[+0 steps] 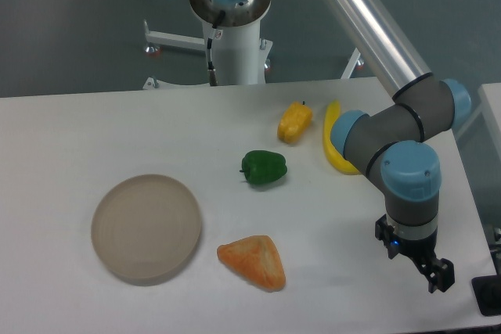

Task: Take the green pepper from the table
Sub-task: 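Move the gripper over to the green bell pepper and lower it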

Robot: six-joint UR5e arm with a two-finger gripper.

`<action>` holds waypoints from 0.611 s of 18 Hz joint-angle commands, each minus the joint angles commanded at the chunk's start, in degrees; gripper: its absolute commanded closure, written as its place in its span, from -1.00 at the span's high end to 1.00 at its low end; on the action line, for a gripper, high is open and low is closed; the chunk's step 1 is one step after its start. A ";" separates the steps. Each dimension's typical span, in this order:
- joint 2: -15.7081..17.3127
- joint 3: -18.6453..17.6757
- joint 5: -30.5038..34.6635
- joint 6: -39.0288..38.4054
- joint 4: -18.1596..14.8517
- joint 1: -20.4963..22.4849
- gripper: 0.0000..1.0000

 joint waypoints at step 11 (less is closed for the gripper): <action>2.81 -3.43 -0.26 0.00 -0.09 -0.26 1.00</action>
